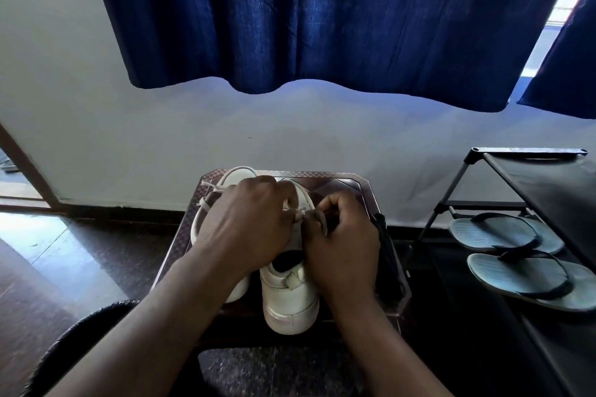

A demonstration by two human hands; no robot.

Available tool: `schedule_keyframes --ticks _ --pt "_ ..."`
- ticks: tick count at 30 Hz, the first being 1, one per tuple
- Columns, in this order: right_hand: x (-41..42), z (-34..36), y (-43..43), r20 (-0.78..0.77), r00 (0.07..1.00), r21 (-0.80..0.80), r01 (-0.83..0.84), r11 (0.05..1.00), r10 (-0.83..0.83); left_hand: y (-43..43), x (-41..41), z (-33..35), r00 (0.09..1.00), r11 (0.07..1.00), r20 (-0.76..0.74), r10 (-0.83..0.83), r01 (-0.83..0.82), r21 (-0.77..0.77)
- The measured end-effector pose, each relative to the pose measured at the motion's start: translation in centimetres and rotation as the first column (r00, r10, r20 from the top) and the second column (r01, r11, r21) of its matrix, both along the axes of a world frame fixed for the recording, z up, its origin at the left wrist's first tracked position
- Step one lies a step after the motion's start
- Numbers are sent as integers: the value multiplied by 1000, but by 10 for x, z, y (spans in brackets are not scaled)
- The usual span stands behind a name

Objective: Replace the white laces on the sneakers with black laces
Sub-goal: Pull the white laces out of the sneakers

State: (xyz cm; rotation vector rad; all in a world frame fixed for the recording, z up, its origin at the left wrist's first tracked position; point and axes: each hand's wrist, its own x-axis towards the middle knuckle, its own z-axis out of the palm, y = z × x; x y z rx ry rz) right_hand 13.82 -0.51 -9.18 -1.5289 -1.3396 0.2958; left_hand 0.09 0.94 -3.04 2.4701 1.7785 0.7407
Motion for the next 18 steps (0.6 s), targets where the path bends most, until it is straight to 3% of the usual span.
schedule_keyframes --ticks 2,6,8,10,12,14,18 --pt "0 0 0 -3 1000 0 1 1000 -1 -2 2 3 999 1000 -45 17 -18 -18" --pt "0 0 0 -6 1000 7 -2 1000 2 -1 4 -1 999 998 15 33 -33 -45" --pt "1 1 -1 -3 1000 12 -6 1000 6 3 3 -3 975 995 213 58 -40 -89" --pt "1 1 0 0 1000 9 -12 1000 12 7 0 -2 875 979 471 117 -22 -202" --pt "1 0 0 0 1000 0 -17 1000 17 6 -1 1 825 975 553 115 13 -222" --pt "2 -1 0 2 1000 9 -20 1000 20 2 2 -1 893 990 446 53 11 -138" --pt "1 -2 0 -15 1000 29 -13 999 13 -1 9 -4 999 999 16 37 -38 11"
